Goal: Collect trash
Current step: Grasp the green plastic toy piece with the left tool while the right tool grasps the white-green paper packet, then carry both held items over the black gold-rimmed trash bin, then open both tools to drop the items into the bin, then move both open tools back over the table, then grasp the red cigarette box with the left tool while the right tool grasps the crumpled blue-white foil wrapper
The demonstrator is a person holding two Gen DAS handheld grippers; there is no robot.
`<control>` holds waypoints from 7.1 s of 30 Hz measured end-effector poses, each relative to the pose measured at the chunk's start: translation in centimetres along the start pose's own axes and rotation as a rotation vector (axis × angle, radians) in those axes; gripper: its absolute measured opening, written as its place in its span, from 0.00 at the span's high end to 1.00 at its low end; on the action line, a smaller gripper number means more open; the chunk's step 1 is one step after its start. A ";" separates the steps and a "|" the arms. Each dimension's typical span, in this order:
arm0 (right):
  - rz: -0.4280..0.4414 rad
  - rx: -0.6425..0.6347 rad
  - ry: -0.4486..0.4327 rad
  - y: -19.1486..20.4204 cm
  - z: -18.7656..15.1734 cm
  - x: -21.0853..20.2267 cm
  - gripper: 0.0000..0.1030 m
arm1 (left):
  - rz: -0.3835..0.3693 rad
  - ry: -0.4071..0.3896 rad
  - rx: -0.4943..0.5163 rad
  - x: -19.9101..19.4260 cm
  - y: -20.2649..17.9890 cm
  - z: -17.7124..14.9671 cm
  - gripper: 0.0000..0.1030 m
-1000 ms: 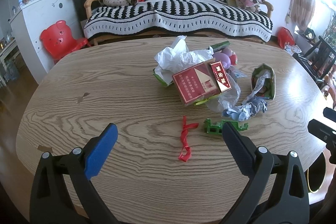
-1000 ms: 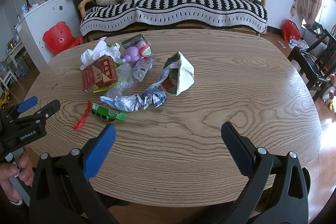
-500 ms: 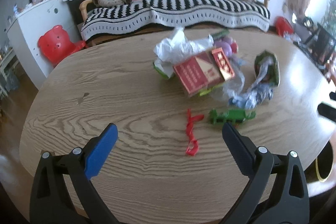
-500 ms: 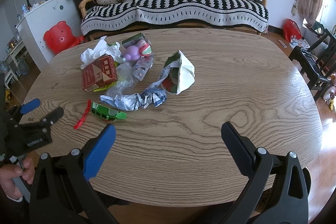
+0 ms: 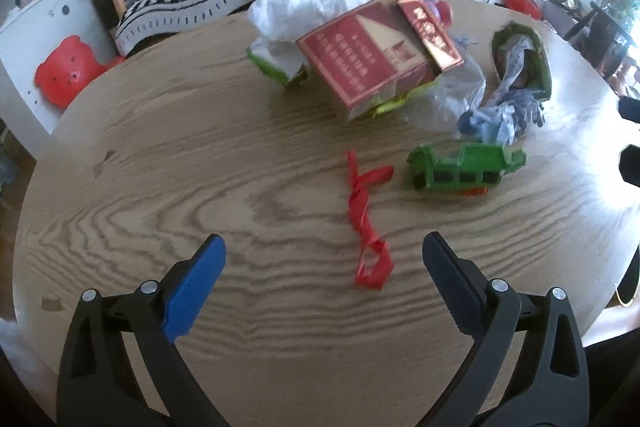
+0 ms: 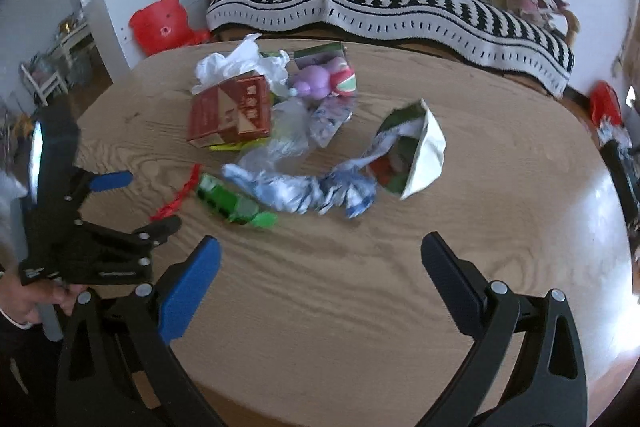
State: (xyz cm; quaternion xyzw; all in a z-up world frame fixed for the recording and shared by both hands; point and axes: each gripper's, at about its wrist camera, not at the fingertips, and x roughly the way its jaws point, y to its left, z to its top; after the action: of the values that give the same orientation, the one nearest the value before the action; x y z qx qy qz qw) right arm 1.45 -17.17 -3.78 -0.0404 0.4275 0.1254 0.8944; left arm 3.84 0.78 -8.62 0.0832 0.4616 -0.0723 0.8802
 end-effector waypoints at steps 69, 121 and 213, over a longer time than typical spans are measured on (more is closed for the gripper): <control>-0.365 0.489 -0.243 -22.1 -8.6 -14.5 0.82 | -0.432 -0.162 0.245 -7.2 -21.1 7.3 0.47; -0.506 1.002 -0.122 -36.4 -31.2 -22.5 0.21 | -0.775 0.137 0.505 -2.3 -51.9 -1.9 0.11; 0.234 0.467 0.181 -5.7 3.9 10.6 0.51 | -0.165 -0.193 0.101 -3.1 2.1 8.3 0.43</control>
State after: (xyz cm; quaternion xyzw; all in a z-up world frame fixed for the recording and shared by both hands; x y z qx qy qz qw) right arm 12.26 -19.95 -9.72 0.2056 0.5248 0.1215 0.8171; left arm 9.12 1.21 -1.26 0.0816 0.3757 -0.1753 0.9064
